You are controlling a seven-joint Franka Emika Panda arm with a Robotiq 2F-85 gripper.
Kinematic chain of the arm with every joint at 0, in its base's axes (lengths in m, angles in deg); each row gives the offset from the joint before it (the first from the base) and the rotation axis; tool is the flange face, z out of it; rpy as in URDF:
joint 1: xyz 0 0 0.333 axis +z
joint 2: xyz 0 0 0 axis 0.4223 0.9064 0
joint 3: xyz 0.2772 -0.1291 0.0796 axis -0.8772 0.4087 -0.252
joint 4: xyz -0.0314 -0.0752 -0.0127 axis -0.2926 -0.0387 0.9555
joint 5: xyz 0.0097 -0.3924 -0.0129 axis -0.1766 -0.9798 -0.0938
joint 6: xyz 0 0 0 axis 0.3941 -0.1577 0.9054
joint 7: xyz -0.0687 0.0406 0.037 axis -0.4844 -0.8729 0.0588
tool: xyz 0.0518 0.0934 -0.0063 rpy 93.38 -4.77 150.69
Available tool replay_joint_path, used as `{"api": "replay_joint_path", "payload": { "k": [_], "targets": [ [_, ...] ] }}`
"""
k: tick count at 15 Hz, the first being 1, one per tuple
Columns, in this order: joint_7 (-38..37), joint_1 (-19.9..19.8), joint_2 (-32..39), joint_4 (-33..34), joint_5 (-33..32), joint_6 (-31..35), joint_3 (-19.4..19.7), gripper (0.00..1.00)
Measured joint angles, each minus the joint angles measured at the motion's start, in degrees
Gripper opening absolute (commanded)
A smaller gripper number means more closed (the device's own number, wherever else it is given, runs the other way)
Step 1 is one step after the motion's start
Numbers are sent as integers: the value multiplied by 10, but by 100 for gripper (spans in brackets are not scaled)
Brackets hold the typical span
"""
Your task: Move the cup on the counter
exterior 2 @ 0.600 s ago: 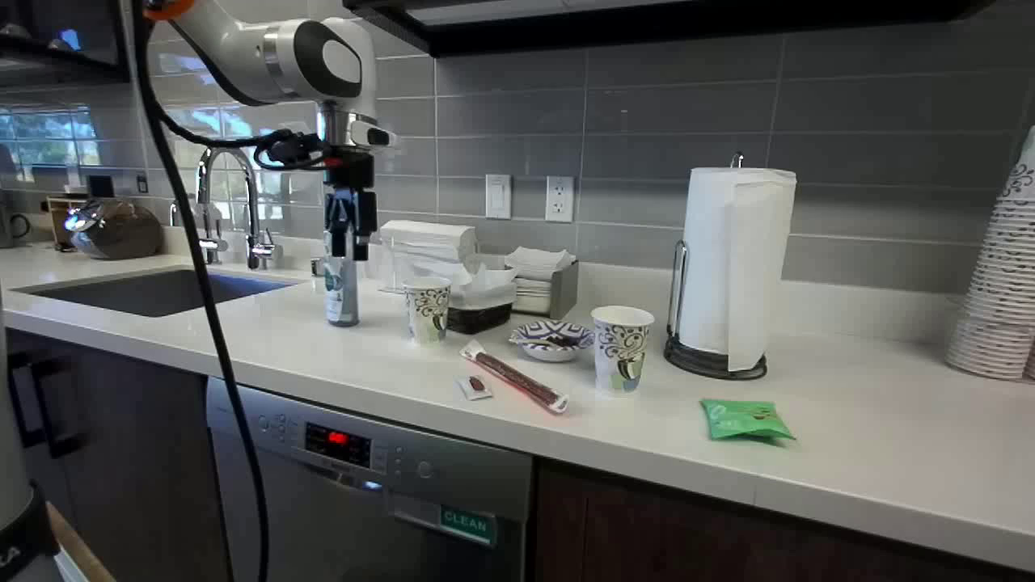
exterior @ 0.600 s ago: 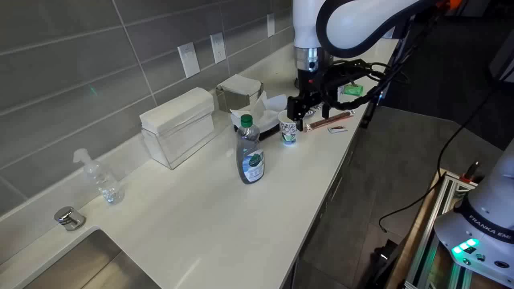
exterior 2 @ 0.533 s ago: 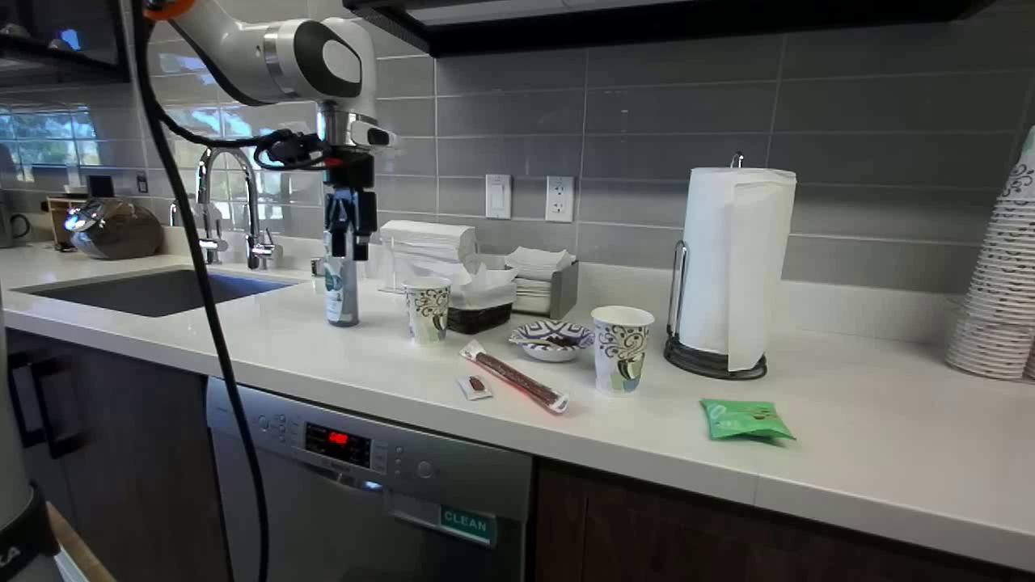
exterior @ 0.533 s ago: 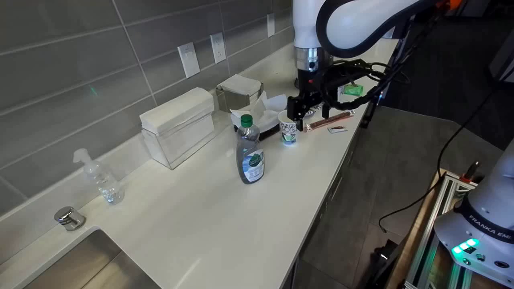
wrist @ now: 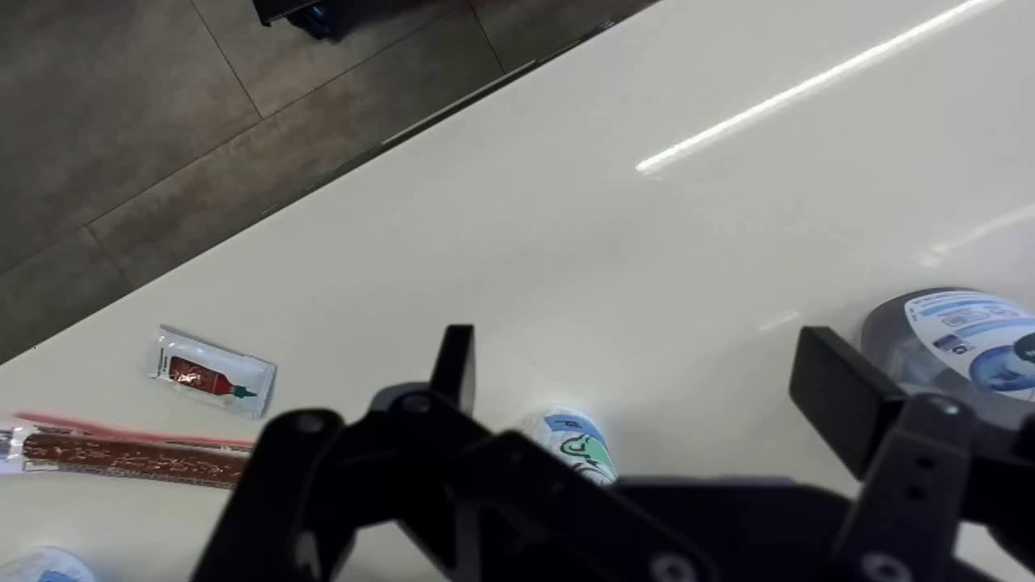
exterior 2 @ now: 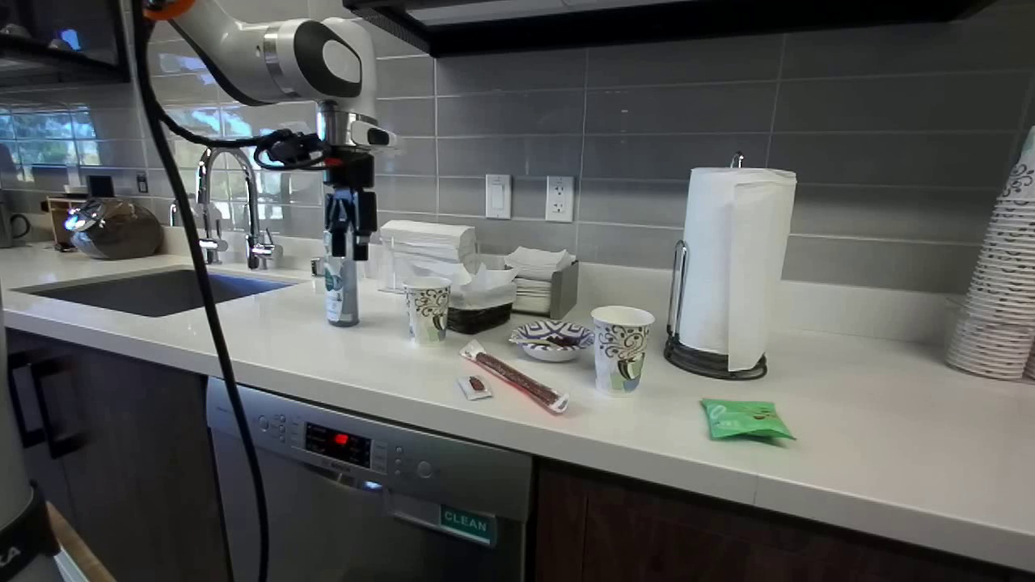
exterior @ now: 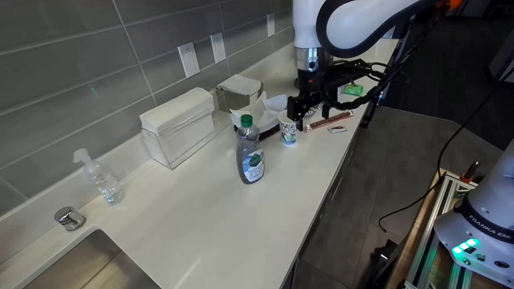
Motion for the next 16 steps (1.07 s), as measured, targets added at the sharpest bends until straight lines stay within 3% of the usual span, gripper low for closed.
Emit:
{"api": "replay_joint_path", "payload": {
  "k": [7,11,16],
  "targets": [
    [0,5,0,0,0,0,9,100],
    [4,4,0,2,0,1,41,100],
    [7,-6,3,2,0,52,79,100]
  ]
}}
